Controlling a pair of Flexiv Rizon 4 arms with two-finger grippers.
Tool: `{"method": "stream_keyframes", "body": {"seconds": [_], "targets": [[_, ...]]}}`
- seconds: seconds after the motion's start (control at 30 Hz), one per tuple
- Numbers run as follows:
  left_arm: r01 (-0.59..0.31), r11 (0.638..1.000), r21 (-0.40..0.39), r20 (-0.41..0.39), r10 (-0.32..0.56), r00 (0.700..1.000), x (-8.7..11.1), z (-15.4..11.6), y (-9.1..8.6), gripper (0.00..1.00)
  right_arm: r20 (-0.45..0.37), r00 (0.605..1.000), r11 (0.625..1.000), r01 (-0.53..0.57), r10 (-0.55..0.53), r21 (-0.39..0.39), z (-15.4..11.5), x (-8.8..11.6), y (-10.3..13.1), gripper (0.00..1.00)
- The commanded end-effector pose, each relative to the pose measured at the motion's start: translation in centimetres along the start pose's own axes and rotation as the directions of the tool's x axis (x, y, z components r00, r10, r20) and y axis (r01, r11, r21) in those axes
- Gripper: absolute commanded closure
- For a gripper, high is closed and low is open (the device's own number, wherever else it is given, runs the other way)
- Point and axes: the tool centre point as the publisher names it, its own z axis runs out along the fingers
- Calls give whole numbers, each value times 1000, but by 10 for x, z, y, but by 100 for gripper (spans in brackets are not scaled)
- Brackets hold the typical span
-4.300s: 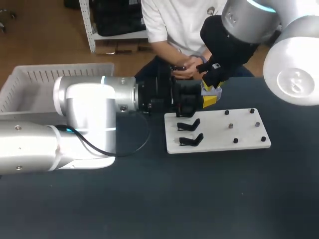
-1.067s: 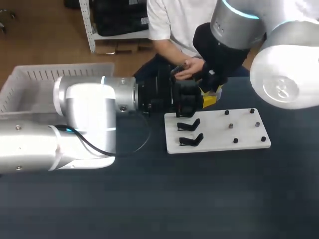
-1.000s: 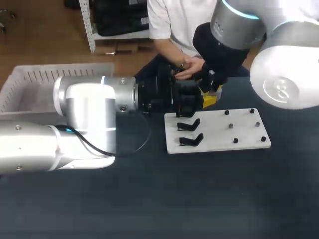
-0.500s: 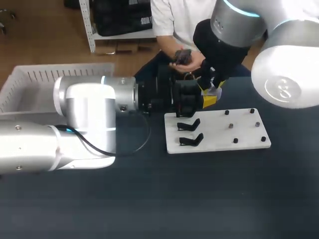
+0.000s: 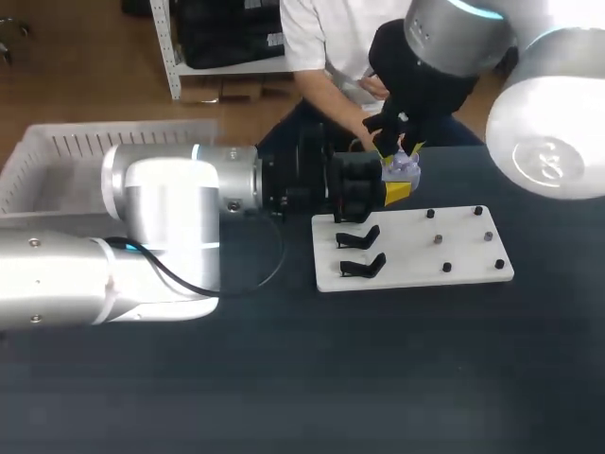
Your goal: Pick up each earbud case from the left stands, insert the matching earbuds, close the lid, and place the case in the box.
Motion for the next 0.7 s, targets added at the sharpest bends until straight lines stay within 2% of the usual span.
{"method": "stream_keyframes", "body": {"seconds": [0.03,0.17,0.27,0.5,0.7], "targets": [[-4,1000,-7,6,4,1000,1,0,-2,100,5,1000,1000,-3,3,-2,-8,14,3,77],[-4,1000,-7,6,4,1000,1,0,-2,100,-18,1000,1000,-2,2,-17,-4,21,8,79],[-4,1000,-7,6,4,1000,1,0,-2,100,-35,999,1000,-5,4,-19,2,24,9,76],[-4,1000,-7,6,4,1000,1,0,-2,100,-49,999,1000,-9,8,-22,10,20,8,79],[-4,1000,-7,6,4,1000,1,0,-2,100,-52,999,1000,-6,5,-26,13,15,8,78]]}}
